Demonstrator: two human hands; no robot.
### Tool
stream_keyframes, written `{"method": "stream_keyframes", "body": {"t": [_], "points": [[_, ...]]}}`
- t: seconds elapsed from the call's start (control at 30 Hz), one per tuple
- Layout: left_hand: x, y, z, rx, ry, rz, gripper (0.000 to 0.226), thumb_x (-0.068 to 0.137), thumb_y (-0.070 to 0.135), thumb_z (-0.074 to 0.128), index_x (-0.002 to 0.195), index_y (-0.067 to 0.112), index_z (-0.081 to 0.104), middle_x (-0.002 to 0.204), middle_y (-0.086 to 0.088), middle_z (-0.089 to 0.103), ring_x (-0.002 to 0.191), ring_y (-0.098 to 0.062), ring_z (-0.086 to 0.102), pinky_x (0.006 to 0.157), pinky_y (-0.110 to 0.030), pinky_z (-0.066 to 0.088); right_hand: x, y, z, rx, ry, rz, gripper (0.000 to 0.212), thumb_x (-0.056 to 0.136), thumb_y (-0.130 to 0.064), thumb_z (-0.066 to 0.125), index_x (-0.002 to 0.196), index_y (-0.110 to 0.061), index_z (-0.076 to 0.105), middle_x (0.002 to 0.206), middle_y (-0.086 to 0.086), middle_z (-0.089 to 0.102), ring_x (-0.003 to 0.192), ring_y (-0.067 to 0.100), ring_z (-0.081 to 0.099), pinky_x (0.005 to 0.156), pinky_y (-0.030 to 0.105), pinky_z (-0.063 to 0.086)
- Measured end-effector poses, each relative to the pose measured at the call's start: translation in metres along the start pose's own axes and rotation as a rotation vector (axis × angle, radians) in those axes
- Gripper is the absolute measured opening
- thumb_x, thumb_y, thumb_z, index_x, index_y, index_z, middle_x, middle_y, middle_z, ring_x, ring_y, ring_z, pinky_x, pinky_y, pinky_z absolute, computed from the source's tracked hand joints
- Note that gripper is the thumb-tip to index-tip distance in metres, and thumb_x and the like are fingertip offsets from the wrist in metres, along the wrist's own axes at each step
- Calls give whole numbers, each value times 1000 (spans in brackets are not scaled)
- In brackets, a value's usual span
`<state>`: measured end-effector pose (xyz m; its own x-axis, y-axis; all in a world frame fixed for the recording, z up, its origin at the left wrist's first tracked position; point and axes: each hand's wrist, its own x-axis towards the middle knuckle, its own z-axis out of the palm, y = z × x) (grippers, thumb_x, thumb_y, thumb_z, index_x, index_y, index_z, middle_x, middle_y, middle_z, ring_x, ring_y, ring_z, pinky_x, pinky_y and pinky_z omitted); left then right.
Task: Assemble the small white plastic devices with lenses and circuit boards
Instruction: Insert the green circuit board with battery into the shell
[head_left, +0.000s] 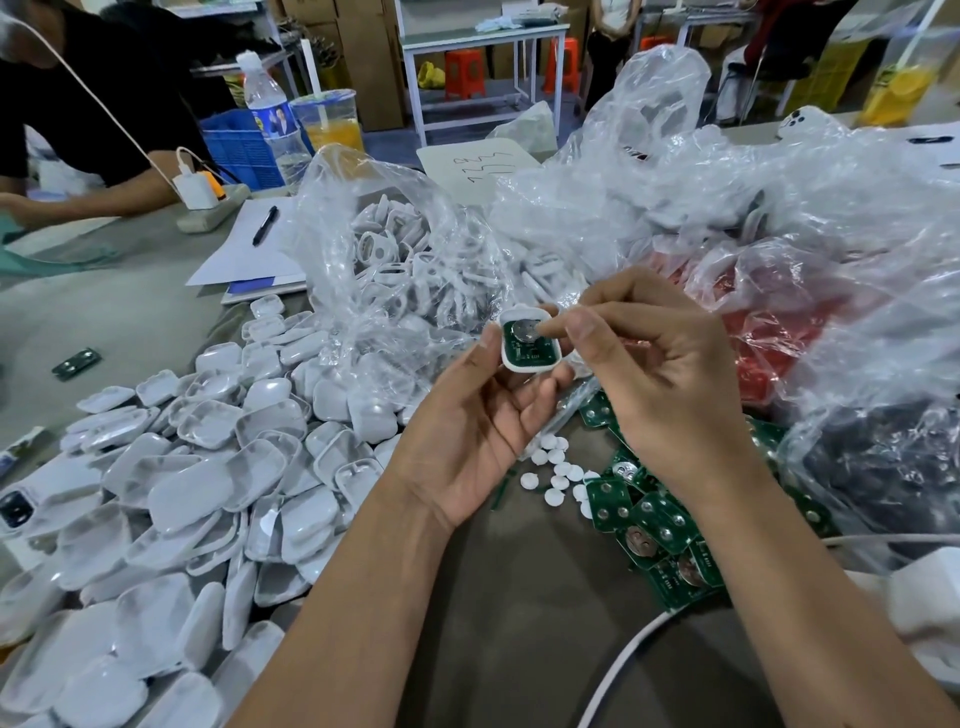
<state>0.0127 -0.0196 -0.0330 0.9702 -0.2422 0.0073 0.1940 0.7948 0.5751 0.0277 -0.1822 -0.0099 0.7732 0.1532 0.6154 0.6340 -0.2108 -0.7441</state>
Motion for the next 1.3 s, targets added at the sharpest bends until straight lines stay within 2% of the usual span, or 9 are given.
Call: {"method": "stream_keyframes", "body": {"t": [0.07,0.17,0.3,0.5,0.67,0.83,0.97,1.17,1.3], "points": [[0,0,-1,1,-2,-8,41,88,29,66,112,-3,69,98,-16,73,80,-23,74,69,-22,61,0,-1,1,-51,-8,-50,18,99,-22,69,98,-10,82,96,6,66,84,12,66,61,40,54],[1,0,-2,-3,-12,-16,36,87,29,67,105,-1,75,99,-16,73,79,-22,73,68,-22,61,0,1,1,-107,-17,-106,16,99,-21,70,99,-11,83,97,7,66,84,17,66,61,46,52],[0,0,-5,-19,-49,-17,38,88,29,68,111,-1,75,102,-14,74,80,-20,73,69,-22,60,-1,0,2,-124,-37,-172,16,99,-20,71,95,-9,83,95,7,66,84,21,66,63,41,53],[-3,4,-7,-42,-245,-66,43,92,27,72,128,3,69,107,-12,73,85,-20,70,80,-23,57,-2,-8,2,-121,-14,-276,19,99,-17,69,92,-6,83,93,11,65,84,23,65,64,37,50],[-3,4,-10,-20,-256,-70,45,88,29,76,125,4,71,109,-10,72,85,-17,69,78,-22,55,-3,-10,4,-155,8,-317,19,97,-13,72,83,-5,82,91,10,66,87,20,65,61,38,49],[-2,2,-11,18,-215,-81,33,91,30,72,111,4,75,99,-8,73,80,-18,68,76,-23,54,-3,-10,6,-144,42,-237,21,91,-17,82,74,-7,78,88,7,63,71,20,61,48,37,43],[-2,-1,-10,109,-215,-97,27,96,33,62,100,12,79,93,-3,74,80,-14,67,78,-22,50,-3,-11,7,-161,70,-194,19,86,-19,86,75,-9,74,85,3,61,54,11,51,44,22,37],[-3,-1,-10,70,-187,-96,32,84,31,80,103,6,77,91,-10,73,75,-21,70,74,-24,57,-3,-11,8,22,61,10,21,81,-22,90,87,-22,70,88,-7,63,69,6,60,45,34,51],[-3,-1,-10,85,-154,-87,44,76,32,88,107,3,76,90,-12,73,73,-22,71,72,-24,58,0,-6,7,112,38,136,32,76,-28,91,98,-32,68,85,-3,61,77,9,62,55,25,53]]}}
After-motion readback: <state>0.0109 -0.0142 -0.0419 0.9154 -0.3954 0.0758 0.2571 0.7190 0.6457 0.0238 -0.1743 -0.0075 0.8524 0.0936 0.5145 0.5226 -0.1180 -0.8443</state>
